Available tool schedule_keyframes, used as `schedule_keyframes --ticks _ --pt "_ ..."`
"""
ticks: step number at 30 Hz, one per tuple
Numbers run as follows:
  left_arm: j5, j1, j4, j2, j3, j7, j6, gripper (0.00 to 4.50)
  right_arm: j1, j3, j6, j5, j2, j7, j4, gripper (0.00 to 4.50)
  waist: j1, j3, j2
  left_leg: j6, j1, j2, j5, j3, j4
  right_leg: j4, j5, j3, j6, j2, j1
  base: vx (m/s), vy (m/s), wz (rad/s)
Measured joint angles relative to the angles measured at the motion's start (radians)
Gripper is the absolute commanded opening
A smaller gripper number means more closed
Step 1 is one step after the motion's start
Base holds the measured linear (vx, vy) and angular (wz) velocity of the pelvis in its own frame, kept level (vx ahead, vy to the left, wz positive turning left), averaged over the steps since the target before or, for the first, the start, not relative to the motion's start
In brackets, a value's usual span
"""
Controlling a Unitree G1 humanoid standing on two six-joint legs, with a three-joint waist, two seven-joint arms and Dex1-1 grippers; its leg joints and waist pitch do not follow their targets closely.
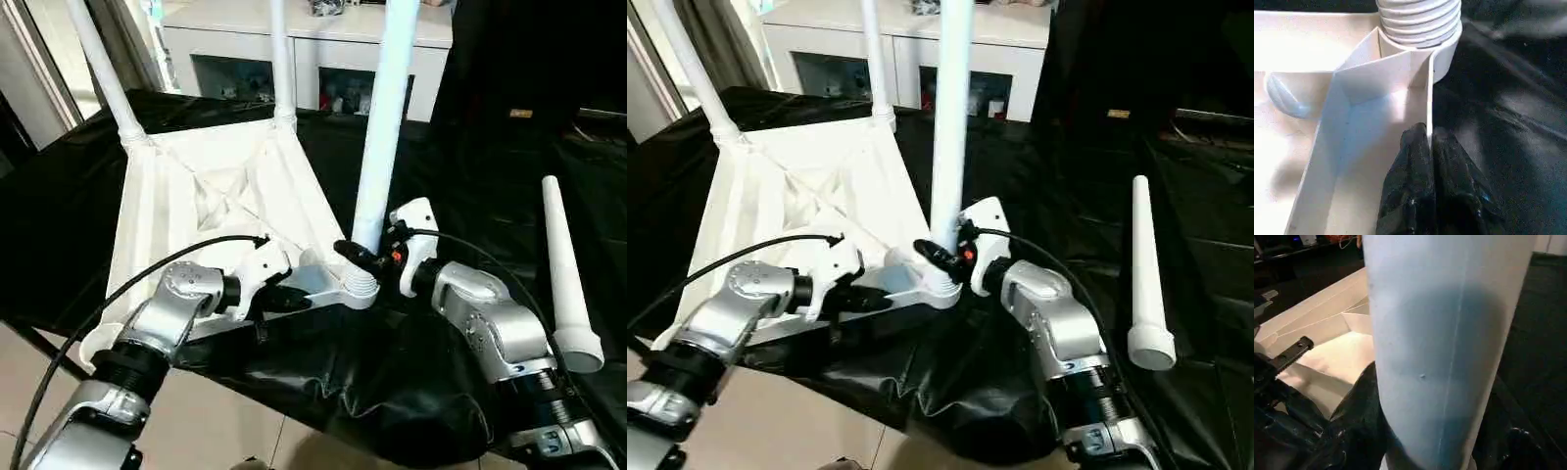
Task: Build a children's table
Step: Insert table leg to table base
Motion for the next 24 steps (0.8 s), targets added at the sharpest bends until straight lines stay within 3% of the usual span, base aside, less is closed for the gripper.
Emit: schedule_keyframes --ticks 6,17,21,24 --pt "0.009 -0.013 0.029 -0.008 0.014 0.076 -0.013 0.0 -0.002 0.005 -0.009 0.003 0.009 0.015 -0.004 1.86 -0.017 -0.001 -0.002 0.0 0.0 0.0 0.0 0.0 0.0 0.0 0.0 0.0 0.0 0.0 -0.001 0.0 0.0 0.0" --pt "0.008 -0.007 0.027 0.018 0.014 0.029 -0.029 0.0 -0.001 0.005 -0.019 0.003 0.011 0.026 -0.003 1.86 -0.024 -0.002 -0.004 0.0 0.0 0.001 0.0 -0.001 0.0 -0.001 0.0 0.0 0.0 0.001 -0.001 0.0 0.0 0.0" --pt "-0.018 0.021 -0.017 0.056 0.007 -0.058 -0.03 0.0 -0.001 0.004 -0.007 0.005 0.008 0.036 -0.011 1.86 -0.021 -0.002 -0.004 0.0 -0.001 0.001 0.0 -0.001 0.0 -0.001 -0.001 0.0 -0.002 0.001 -0.001 0.0 0.0 0.0" --pt "-0.02 0.028 -0.041 0.065 -0.005 -0.093 -0.033 0.0 0.0 0.012 0.019 0.009 0.0 0.046 -0.021 1.86 -0.007 -0.003 -0.005 0.002 -0.003 0.001 -0.001 0.0 0.0 -0.002 -0.003 0.0 -0.002 0.001 -0.001 0.0 0.0 0.0"
